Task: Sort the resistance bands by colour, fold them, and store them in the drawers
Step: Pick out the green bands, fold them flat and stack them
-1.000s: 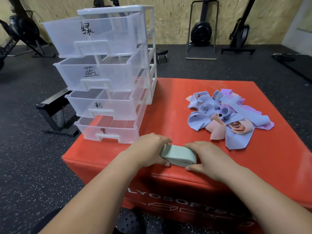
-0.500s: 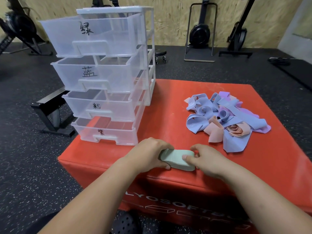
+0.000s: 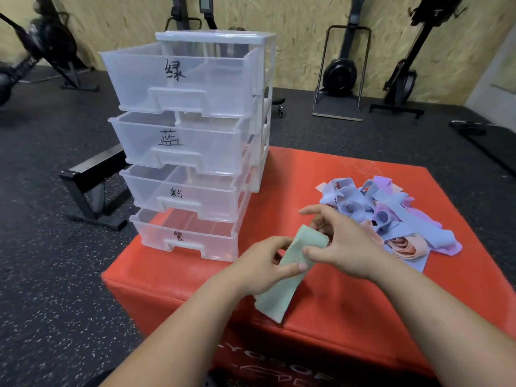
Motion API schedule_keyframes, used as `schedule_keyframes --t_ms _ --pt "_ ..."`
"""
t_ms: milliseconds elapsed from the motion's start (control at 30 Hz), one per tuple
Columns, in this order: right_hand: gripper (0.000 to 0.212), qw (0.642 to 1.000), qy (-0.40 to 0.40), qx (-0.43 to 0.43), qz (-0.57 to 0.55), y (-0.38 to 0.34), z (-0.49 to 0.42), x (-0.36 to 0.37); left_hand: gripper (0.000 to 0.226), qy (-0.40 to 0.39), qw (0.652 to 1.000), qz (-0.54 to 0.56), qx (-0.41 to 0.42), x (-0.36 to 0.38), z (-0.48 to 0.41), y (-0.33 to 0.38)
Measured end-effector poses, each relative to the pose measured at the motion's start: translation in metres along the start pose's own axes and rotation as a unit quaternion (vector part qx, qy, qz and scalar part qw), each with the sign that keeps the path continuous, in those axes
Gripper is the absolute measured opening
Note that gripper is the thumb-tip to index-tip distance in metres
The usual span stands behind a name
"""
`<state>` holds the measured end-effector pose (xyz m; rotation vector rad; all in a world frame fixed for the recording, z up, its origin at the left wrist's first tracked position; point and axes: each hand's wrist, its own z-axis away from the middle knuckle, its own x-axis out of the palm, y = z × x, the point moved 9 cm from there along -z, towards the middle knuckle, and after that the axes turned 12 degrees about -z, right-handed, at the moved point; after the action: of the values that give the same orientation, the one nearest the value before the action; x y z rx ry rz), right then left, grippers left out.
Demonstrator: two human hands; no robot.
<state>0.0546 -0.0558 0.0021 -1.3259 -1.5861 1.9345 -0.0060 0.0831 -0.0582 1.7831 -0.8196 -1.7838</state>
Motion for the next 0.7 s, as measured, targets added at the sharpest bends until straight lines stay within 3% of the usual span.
schedule_keyframes --t_ms 67,167,300,500,700 --pt "0.068 0.999 -0.027 -0.011 -0.031 -0.008 -0.024 -0.006 0.042 0.025 0.998 0.046 -0.03 -0.005 -0.011 -0.009" --pt "0.062 0.997 -0.03 -0.008 -0.069 -0.009 -0.063 -0.021 0.044 0.083 0.988 0.099 -0.083 -0.012 -0.025 -0.03" --pt "0.056 0.991 -0.022 0.02 -0.129 0.009 -0.112 -0.03 0.024 0.109 0.961 0.222 -0.125 -0.009 -0.047 -0.04" --pt "0.053 0.977 -0.006 0.063 -0.204 0.048 -0.171 -0.023 0.03 0.163 0.938 0.199 -0.231 -0.013 -0.082 -0.07" --pt "0.052 0.958 0.01 0.099 -0.27 0.097 -0.216 -0.014 0.029 0.189 0.934 0.141 -0.27 -0.029 -0.111 -0.088"
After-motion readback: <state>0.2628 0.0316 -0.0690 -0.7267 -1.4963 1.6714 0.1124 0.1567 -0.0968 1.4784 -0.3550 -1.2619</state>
